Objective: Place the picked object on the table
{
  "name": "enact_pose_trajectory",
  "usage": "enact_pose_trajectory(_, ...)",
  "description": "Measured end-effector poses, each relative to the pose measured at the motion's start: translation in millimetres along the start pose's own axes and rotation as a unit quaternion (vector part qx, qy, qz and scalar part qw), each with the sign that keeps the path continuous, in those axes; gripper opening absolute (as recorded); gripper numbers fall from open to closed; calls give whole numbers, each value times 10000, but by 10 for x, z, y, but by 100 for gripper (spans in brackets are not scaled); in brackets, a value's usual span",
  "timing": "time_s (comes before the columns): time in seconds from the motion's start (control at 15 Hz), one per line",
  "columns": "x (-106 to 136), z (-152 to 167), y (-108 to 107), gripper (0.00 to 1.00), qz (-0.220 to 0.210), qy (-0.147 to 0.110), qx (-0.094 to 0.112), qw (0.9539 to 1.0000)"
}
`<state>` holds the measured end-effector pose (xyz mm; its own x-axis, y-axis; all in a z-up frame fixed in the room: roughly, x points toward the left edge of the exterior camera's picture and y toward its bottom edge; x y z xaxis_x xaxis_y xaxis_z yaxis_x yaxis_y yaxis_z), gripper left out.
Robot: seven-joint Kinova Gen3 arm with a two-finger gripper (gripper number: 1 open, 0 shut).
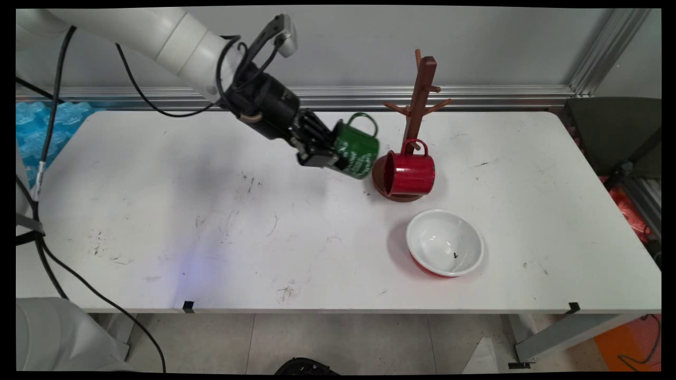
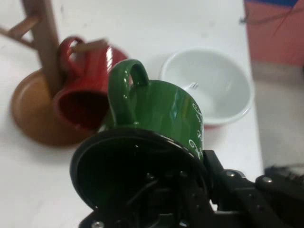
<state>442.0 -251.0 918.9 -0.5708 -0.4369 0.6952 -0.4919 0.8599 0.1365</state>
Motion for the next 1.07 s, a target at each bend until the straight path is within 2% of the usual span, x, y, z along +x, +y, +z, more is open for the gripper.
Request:
enact_pose_trajectory(0.2,-70,-80,-174,0,321,-433,157,9984)
enact_pose_trajectory(0.4,-121,-114,-339,0,640,-854,273,9939)
enact_pose_trajectory(0.53,-163,-123,-433,0,847,-1152,337,9892)
enact_pose_trajectory(0.8,-253,-101,-599,0,1299,-1787,428,9743)
enact_pose_trajectory(1.0,-307,-49,-706,0,1641,-2250,482,9592)
enact_pose_trajectory(1.07,-317,-35,-728,0,1706,-2344,497,9558)
